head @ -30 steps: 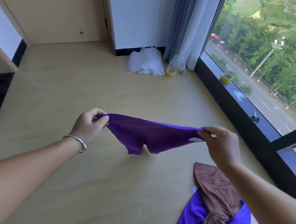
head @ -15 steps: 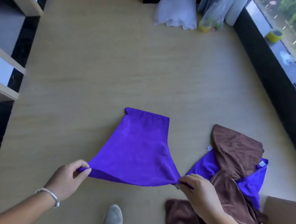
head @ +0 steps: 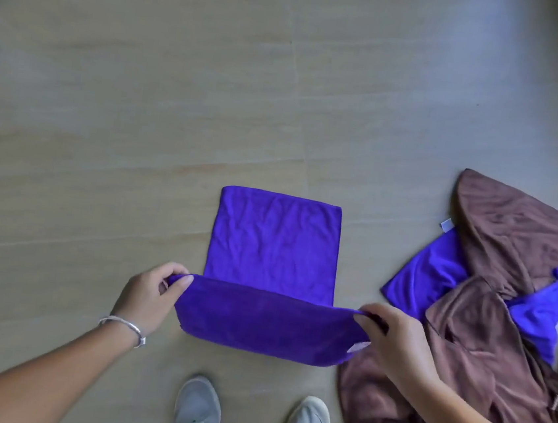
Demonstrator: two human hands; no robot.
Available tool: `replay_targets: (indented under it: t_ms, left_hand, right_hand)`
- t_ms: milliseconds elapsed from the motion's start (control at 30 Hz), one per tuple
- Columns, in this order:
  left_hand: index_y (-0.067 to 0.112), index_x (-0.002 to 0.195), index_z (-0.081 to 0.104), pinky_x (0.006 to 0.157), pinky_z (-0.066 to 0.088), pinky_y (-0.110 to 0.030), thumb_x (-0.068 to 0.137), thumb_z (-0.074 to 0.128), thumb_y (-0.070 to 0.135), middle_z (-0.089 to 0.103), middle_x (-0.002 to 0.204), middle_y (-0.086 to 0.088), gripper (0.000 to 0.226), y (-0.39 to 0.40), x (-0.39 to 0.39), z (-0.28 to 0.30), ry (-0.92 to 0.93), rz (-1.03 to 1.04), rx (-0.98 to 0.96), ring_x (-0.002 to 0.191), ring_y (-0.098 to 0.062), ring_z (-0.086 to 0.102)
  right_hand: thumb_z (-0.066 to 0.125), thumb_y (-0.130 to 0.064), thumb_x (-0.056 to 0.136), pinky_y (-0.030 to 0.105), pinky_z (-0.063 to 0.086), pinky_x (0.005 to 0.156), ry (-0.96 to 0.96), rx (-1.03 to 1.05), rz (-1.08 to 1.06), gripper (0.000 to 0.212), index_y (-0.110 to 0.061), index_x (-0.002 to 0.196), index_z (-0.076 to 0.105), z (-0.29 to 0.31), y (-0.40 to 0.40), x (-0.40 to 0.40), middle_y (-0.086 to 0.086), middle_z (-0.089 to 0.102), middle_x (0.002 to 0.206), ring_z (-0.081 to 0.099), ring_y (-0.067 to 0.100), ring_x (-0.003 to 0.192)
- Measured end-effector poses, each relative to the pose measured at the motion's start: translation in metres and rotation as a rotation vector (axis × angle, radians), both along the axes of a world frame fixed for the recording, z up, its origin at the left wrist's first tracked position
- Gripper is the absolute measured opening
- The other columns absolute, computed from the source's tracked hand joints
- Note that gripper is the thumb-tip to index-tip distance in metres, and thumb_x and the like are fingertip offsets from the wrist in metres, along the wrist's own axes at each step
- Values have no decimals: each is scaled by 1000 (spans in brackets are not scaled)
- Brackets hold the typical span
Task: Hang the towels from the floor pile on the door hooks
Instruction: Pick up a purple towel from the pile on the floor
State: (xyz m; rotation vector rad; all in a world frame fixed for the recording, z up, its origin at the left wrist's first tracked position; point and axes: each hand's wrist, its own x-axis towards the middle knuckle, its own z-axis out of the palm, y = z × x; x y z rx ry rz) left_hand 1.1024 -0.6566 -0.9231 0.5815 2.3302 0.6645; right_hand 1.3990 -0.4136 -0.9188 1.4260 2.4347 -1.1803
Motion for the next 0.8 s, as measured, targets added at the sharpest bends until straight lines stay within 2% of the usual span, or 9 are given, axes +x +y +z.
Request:
replay_targets:
  t_ms: [100,200,300,434,501,567,634,701,801]
  left_hand:
    - [32,73,62,52,35,-15,86,68,18,57,57,4,20,35,-34,-49,47,10,83,51,-9,44]
    - [27,77,65,54,36,-17,86,69,21,62,66,-7,11,74,-75,-101,126,-11,140,56,-17,47]
    - [22,80,68,51,34,-13,86,69,24,60,65,-4,6,111,-116,-145,172,-12,163,57,-17,46]
    - [28,76,66,53,36,-18,86,69,28,57,63,1,10,147,-156,-207,195,-113,47,59,-16,50]
    - [28,76,66,57,38,-25,85,69,27,60,67,4,9,161,-169,-238,230,-134,-2,67,-18,57]
    - [23,88,65,67,40,-28,85,68,24,62,78,3,5,172,-175,-263,278,-147,-72,83,-25,61]
    - [17,109,61,82,46,-35,84,66,22,60,104,-6,26,172,-169,-272,416,-108,-91,101,-31,58]
    - [12,121,56,91,46,-45,84,60,25,52,122,-15,39,160,-145,-267,618,-186,32,109,-36,53]
    - [15,135,51,103,38,-49,84,47,48,46,140,-13,61,116,-85,-263,688,-674,101,126,-33,46]
  right_hand:
    - [74,-23,81,7,42,55,102,-83,-245,14,-31,70,69,-50,28,-30,-18,68,67,60,-7,63]
    - [73,-28,82,11,45,57,177,-125,-340,12,-30,70,71,-104,64,-63,-16,70,68,59,-7,60]
    - [73,-35,80,25,51,64,177,-120,-343,9,-26,76,72,-151,103,-102,-9,72,72,66,8,69]
    - [74,-34,79,24,43,58,139,-36,-306,15,-21,74,68,-213,152,-149,-6,67,70,62,14,65]
    - [73,-33,80,23,41,58,92,36,-268,14,-20,81,70,-247,169,-167,-4,67,73,62,16,67]
    - [69,-29,82,26,44,69,7,148,-246,18,-19,98,68,-271,178,-177,1,69,93,63,20,84]
    - [64,-24,83,32,43,85,-46,359,-164,33,-21,116,61,-278,174,-177,4,60,117,56,26,106]
    - [63,-21,82,38,42,91,61,566,96,38,-18,120,59,-270,156,-169,7,55,123,52,31,112]
    - [59,-38,82,42,44,95,127,653,534,43,-18,120,59,-264,100,-136,8,56,126,53,32,116]
